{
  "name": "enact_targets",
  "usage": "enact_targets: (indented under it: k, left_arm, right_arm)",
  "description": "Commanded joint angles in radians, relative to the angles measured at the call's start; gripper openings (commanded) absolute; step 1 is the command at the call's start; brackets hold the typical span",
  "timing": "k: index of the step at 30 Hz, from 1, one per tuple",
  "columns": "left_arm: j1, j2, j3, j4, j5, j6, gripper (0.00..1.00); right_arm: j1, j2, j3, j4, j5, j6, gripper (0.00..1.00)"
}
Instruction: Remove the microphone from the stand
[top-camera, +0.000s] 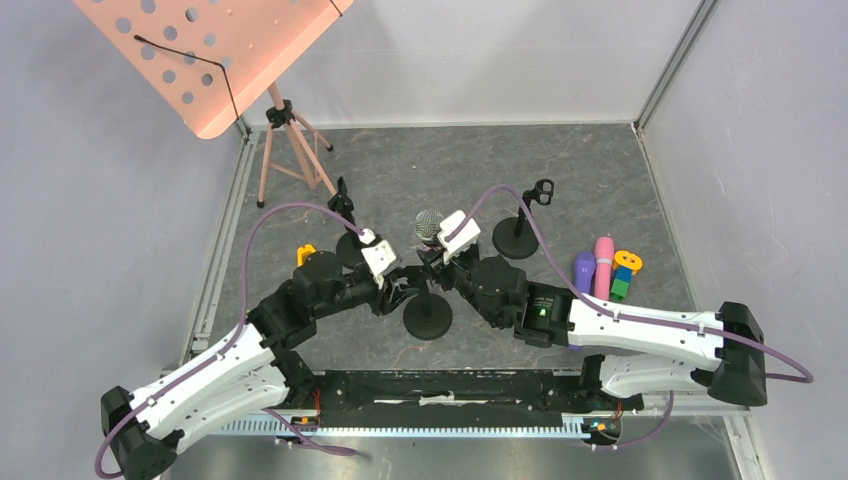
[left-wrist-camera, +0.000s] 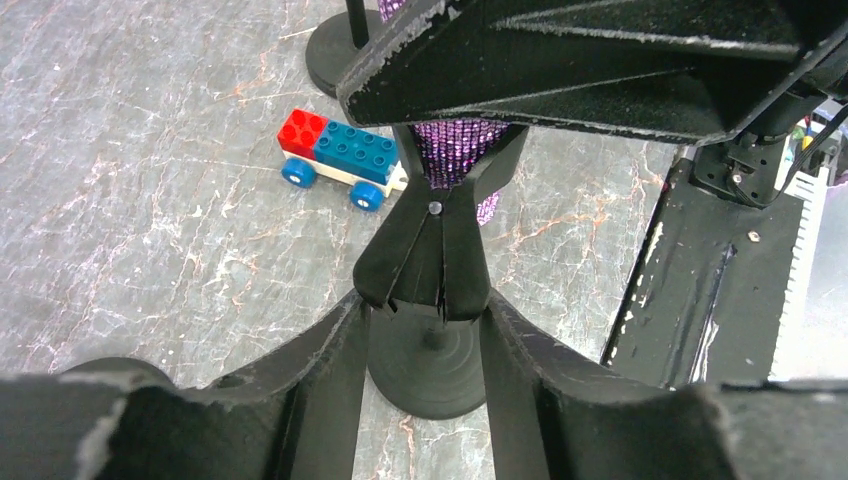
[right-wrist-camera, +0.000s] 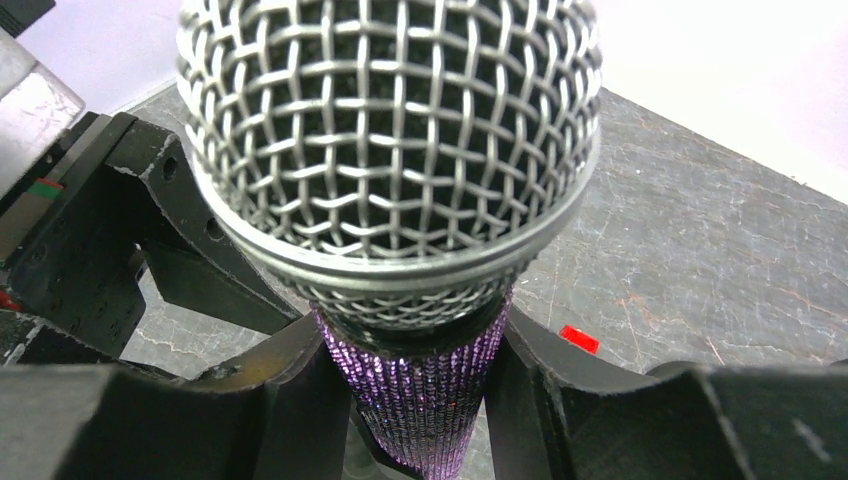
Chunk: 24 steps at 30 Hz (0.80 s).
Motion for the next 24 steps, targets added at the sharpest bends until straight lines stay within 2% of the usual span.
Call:
enact_targets:
  k: [1,7,11,12,14,18,20,24]
  left_arm:
    - [-0.002,-0.008,0.033,0.002,-0.006,0.014,0.46]
    - [-0.002,-0.013,0.034,0.008,0.006,0.015,0.34]
    - [-0.002,-0.027,0.030,0.012,-0.002,0.006,0.30]
    - [-0.002,-0.032,0.022,0.027,-0.002,-0.005,0.33]
    - [-0.002,-0.037,0.013,0.053,-0.003,-0.019,0.48]
    - [-0.002,-0.033,0.026,0.072,0.004,-0.025,0.65]
    - [-0.002,-0.030,0.035,0.081,0.019,-0.028,0.65]
    - [-0.002,-0.013,0.048,0.056,0.027,-0.011,0.46]
  right_arm:
    - [-0.003,0.015,0.035,0.003,-0.032,0.010,0.43]
    - [-0.004,0.012,0.027,0.003,-0.026,0.015,0.42]
    - [-0.005,0.010,0.020,0.003,-0.027,0.014,0.43]
    - [-0.005,0.009,0.017,0.003,-0.028,0.015,0.43]
    - [-0.006,0.008,0.014,-0.001,-0.034,0.016,0.43]
    - [-0.006,0.010,0.012,-0.005,-0.051,0.022,0.43]
    - [-0.007,0.015,0.012,-0.005,-0.056,0.021,0.43]
    - [-0.007,0.023,0.015,-0.006,-0.062,0.022,0.43]
